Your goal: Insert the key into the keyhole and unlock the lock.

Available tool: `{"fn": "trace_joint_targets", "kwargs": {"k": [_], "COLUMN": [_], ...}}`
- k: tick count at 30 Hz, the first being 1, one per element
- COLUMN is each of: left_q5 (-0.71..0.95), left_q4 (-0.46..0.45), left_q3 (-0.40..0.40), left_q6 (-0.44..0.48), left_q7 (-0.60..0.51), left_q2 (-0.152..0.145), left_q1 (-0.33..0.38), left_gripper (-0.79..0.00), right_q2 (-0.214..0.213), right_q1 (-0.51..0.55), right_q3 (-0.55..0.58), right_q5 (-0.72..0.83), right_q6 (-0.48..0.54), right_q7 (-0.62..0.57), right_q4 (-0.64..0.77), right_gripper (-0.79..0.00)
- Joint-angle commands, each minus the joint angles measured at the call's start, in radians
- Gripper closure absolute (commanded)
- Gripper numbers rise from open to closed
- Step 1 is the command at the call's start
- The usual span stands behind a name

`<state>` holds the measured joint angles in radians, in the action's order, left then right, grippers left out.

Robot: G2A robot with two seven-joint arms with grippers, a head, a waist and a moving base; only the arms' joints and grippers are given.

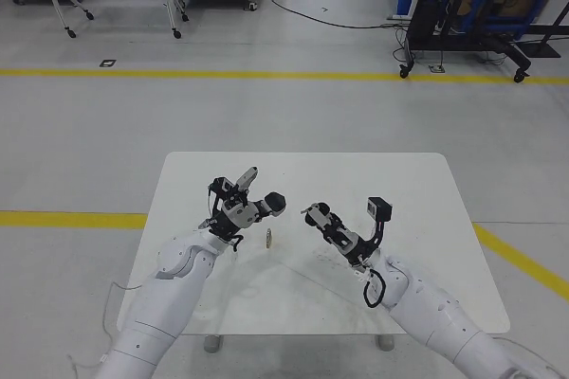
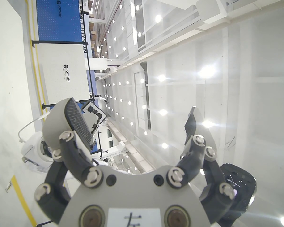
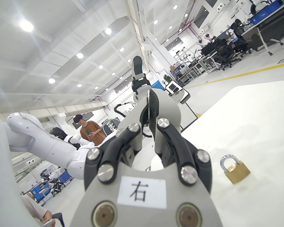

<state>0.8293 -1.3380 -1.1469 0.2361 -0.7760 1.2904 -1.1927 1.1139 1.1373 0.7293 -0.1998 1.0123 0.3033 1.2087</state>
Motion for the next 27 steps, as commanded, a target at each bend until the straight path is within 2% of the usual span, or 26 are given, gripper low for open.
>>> {"fn": "trace_joint_targets", "kwargs": {"k": [1, 4, 7, 12, 13, 14, 15, 16, 19, 27], "left_q5": [-0.054, -0.172, -0.295, -0.369, -0.397, -0.416, -0.423, -0.431, -0.452, -0.533], "left_q4": [-0.013, -0.04, -0.069, -0.082, -0.087, -0.093, -0.102, -0.109, -0.115, -0.119], "left_q3": [0.002, -0.003, -0.013, -0.033, -0.038, -0.041, -0.044, -0.046, -0.05, -0.05], "left_q6": [-0.001, 0.02, 0.047, 0.053, 0.056, 0.062, 0.069, 0.076, 0.081, 0.064], "left_q7": [-0.005, -0.064, -0.125, -0.155, -0.159, -0.16, -0.162, -0.166, -0.166, -0.142], "left_q2": [-0.003, -0.015, -0.027, -0.038, -0.042, -0.044, -0.045, -0.047, -0.051, -0.059], "left_q1": [-0.009, -0.013, -0.005, -0.015, -0.015, -0.018, -0.021, -0.024, -0.028, -0.028], "left_gripper": [-0.785, -0.785, -0.785, -0.767, -0.643, -0.579, -0.428, -0.36, -0.302, -0.24], "right_q2": [0.0, 0.001, -0.004, -0.02, -0.022, -0.024, -0.026, -0.027, -0.027, -0.019], "right_q1": [0.0, 0.01, 0.011, 0.024, 0.032, 0.039, 0.047, 0.054, 0.069, 0.085], "right_q3": [0.0, 0.007, 0.018, 0.056, 0.062, 0.069, 0.074, 0.078, 0.083, 0.094], "right_q5": [0.0, 0.039, 0.12, 0.224, 0.243, 0.263, 0.28, 0.301, 0.367, 0.544], "right_q6": [0.0, -0.032, -0.077, -0.183, -0.201, -0.217, -0.236, -0.249, -0.284, -0.292], "right_q7": [0.0, -0.037, -0.132, -0.284, -0.306, -0.324, -0.344, -0.363, -0.425, -0.558], "right_q4": [0.0, 0.025, 0.047, 0.101, 0.114, 0.126, 0.134, 0.141, 0.151, 0.159], "right_gripper": [0.0, 0.0, 0.0, 0.0, 0.0, 0.0, 0.0, 0.0, 0.0, 0.0]}}
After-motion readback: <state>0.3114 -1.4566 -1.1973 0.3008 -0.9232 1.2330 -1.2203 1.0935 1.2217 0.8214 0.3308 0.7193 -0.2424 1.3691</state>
